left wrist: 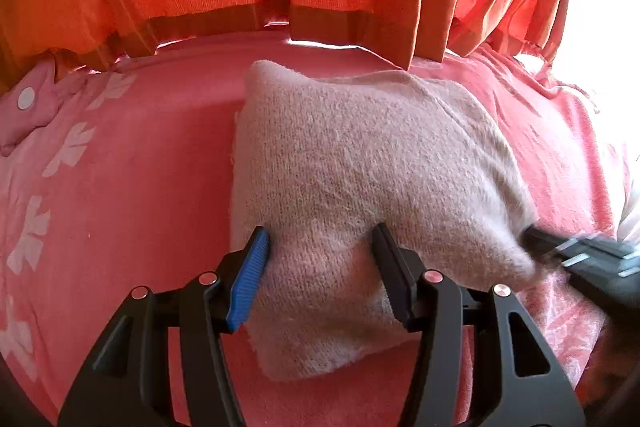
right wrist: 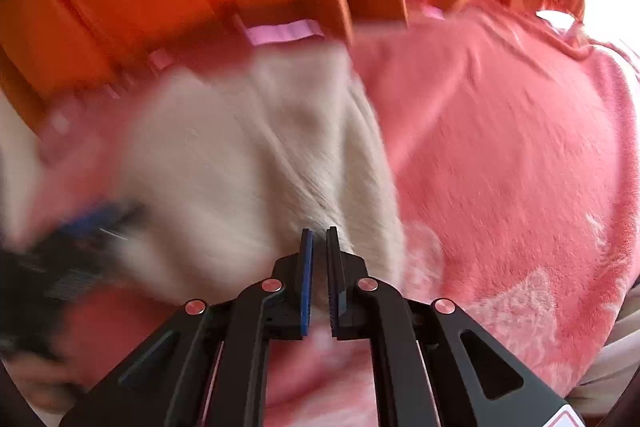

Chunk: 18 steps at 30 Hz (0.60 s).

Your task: Fold small clothes

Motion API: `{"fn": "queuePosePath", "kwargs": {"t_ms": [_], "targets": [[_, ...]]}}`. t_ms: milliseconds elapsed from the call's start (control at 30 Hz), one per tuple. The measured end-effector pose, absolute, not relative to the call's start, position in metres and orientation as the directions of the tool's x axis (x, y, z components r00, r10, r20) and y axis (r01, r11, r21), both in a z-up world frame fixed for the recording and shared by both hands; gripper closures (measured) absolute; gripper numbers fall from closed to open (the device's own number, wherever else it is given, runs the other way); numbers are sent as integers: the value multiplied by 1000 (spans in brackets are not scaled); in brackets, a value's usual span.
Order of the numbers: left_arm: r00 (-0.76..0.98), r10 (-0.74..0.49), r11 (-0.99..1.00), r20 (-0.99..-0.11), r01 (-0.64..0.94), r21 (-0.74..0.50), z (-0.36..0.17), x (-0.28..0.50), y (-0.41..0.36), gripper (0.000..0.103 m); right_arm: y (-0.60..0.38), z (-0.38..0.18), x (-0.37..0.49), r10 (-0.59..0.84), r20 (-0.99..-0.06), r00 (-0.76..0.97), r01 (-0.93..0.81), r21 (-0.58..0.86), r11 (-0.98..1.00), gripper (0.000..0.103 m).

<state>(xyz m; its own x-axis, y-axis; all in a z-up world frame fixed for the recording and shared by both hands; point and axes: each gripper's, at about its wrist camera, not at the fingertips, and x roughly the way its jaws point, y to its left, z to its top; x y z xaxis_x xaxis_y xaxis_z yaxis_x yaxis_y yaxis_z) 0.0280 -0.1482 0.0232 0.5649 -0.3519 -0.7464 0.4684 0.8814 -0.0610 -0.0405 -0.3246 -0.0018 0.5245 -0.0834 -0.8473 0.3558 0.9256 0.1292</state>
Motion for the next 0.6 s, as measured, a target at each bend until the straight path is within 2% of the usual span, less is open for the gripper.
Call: {"fn": "queuePosePath", "kwargs": {"t_ms": [100, 200, 233, 267, 333, 433, 500, 567, 600], "targets": [[571, -341, 885, -747, 463, -49, 23, 27, -149, 51, -322, 22, -46, -90, -837, 540, 373, 142, 917, 99], [571, -344, 885, -746, 463, -54, 23, 28, -148, 50, -327, 52, -52, -46, -752, 657, 344, 245, 907, 75], [573, -342, 886, -745, 462, -52, 22, 28, -149, 50, -330, 55, -49, -49, -741, 669, 345, 252, 904, 54], [575, -340, 886, -744, 461, -49, 22, 28, -149, 49, -338, 57, -43, -65, -734, 676, 357, 249, 901, 42], [579, -340, 887, -741, 459, -49, 23, 27, -149, 49, -346, 49, -27, -77, -749, 659, 372, 234, 898, 42], [578, -382, 889, -721, 444, -114, 31, 26, -138, 46, -352, 20, 8, 2, -798, 602, 365, 277, 889, 42], [573, -411, 888, -709, 428, -169, 36, 28, -128, 45, -352, 4, 25, 64, -810, 583, 339, 314, 887, 49], [587, -431, 888, -686, 411, -207, 46, 30, -117, 44, -345, 15, 26, 81, -791, 606, 298, 321, 899, 90], [593, -433, 888, -678, 409, -209, 50, 31, -114, 44, -342, 37, 21, 86, -752, 653, 276, 342, 899, 90]]}}
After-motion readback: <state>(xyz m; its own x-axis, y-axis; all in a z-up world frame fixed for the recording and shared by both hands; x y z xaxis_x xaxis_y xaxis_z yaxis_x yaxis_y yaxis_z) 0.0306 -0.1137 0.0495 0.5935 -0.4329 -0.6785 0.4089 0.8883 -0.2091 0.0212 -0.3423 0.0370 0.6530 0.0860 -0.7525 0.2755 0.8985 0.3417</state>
